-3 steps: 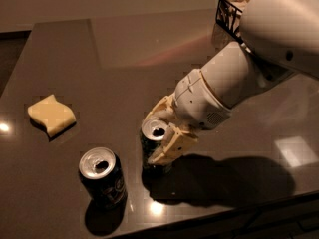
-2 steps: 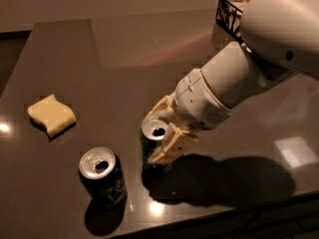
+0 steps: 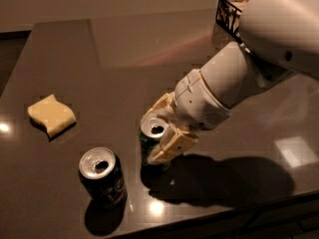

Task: Move green can near pepsi can

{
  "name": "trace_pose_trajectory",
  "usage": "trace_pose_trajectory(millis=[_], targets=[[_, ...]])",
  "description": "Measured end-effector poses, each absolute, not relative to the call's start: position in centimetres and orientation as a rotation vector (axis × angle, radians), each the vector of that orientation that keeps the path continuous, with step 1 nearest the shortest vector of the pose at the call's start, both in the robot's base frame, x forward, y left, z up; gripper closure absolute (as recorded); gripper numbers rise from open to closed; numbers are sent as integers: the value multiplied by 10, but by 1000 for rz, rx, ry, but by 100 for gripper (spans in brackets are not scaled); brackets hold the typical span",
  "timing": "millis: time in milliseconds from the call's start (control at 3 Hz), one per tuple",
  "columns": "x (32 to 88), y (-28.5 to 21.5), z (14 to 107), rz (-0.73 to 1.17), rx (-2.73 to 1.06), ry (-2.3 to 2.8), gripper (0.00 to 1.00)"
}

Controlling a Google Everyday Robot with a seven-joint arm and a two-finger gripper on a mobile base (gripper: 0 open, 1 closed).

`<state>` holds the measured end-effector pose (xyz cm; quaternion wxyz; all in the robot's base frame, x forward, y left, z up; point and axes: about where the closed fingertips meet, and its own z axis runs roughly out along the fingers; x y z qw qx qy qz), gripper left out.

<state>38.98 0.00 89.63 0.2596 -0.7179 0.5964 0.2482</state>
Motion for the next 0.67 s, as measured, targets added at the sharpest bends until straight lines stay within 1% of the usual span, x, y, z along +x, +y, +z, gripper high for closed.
trace_pose_trajectory(millis=[333, 667], targets=[[389, 1, 897, 669, -1949, 1613, 0], [389, 1, 897, 669, -1949, 1613, 0]])
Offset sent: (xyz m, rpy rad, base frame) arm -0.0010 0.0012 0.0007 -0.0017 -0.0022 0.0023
